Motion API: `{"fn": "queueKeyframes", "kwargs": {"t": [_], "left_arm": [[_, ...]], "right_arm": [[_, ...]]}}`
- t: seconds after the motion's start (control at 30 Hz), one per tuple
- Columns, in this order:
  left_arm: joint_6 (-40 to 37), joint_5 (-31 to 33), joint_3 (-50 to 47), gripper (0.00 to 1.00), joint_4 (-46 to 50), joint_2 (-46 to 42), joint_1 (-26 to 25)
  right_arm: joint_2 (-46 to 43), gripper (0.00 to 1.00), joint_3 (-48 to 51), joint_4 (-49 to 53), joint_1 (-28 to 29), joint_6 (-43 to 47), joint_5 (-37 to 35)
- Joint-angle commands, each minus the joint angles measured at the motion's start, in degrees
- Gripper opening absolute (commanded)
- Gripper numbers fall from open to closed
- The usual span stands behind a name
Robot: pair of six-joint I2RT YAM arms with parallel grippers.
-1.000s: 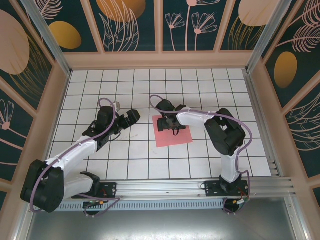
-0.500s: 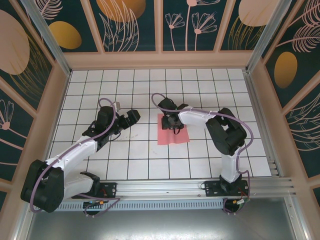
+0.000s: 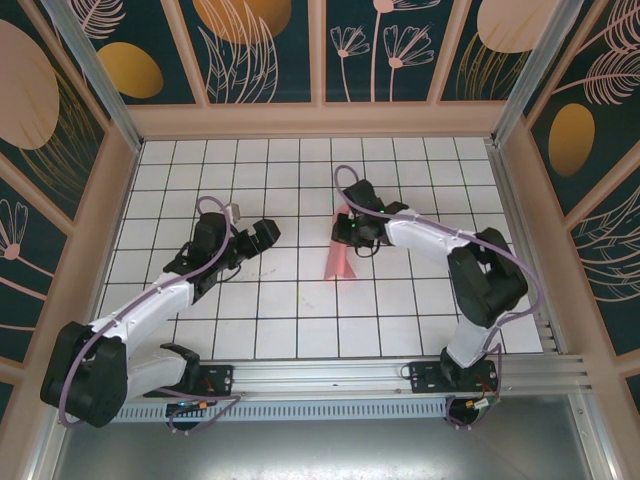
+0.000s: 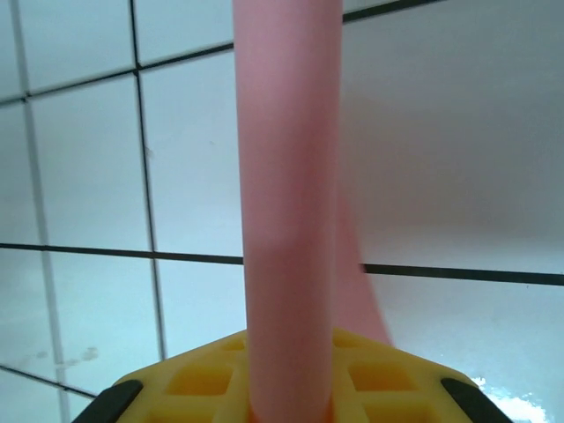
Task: Fold a paper plane with a square sheet of paper (pick it up from the middle)
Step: Fold the square sheet of paper in half at the center of the table.
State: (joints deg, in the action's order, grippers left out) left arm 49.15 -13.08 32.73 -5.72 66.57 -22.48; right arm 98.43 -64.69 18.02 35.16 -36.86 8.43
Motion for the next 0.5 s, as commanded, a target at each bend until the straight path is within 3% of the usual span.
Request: {"fn": "queueKeyframes", "kwargs": {"t": [0.0, 0.3, 0.47], "left_arm": [[0.59, -0.42, 0.74, 0.99, 0.36, -1.87, 0.32], [0.96, -1.45, 2.97, 0.99, 0.48, -1.17, 0.33], [1.79, -1.76, 2.69, 0.99, 0.2, -1.7, 0.33]], "right_arm": [[-4.27, 0.22, 2.59, -6.59, -1.5, -4.52, 7.84], [-8.54, 0.23, 7.54, -23.16, -3.49, -12.5, 21.09], [-6.73, 0.23, 9.04, -28.2, -3.51, -14.98, 23.31]]}}
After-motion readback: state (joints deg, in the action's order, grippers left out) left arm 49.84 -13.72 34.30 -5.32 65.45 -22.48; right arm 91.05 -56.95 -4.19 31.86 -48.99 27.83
